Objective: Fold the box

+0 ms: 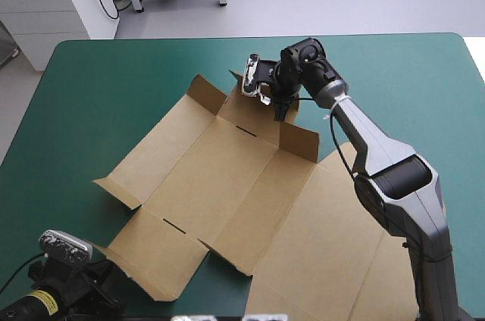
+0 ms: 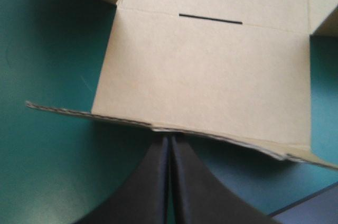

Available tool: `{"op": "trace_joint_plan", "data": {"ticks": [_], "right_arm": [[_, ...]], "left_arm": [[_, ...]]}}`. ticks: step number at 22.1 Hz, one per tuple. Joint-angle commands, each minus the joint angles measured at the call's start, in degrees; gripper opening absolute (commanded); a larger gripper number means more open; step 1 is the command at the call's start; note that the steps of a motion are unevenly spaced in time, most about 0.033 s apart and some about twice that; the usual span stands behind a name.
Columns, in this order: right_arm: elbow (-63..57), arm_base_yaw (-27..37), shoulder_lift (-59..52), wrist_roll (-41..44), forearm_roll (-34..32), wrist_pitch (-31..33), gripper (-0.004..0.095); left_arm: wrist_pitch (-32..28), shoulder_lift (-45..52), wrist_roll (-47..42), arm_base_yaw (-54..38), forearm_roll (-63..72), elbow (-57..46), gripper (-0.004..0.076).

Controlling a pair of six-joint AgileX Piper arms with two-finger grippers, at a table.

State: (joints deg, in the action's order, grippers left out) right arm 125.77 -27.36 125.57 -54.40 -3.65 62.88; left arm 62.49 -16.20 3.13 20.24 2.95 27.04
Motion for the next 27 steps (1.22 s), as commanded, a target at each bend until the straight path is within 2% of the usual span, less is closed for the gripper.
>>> {"op": "trace_joint_plan", "data": {"ticks": [1, 7, 13, 16, 22, 27], "right_arm": [[2.0, -1.7, -3.9, -1.5, 0.8, -1.1, -0.0021], [3.3, -4.7, -3.9, -2.3, -2.1, -3.2, -0.0021], [5.2, -8.0, -3.9, -2.6, 0.1, -2.8, -0.0021], [5.2, -10.4, -3.9, -1.7, -0.5, -6.2, -0.0021], [5.2, -14.3, -3.2, 1.3, -9.0, -16.5, -0.0021], [5.2, -14.6, -1.1, 1.5, -9.5, -18.2, -0.0021]], "left_arm": [[-2.9, -0.5, -0.5, 0.2, 0.7, 1.4, -0.0008], [-2.9, -0.5, -0.5, 0.2, 0.7, 1.4, -0.0008], [-2.9, -0.5, -0.5, 0.2, 0.7, 1.4, -0.0008], [-2.9, -0.5, -0.5, 0.2, 0.7, 1.4, -0.0008], [-2.9, -0.5, -0.5, 0.2, 0.7, 1.4, -0.0008], [-2.9, -0.5, -0.5, 0.2, 0.7, 1.4, -0.0008]]}}
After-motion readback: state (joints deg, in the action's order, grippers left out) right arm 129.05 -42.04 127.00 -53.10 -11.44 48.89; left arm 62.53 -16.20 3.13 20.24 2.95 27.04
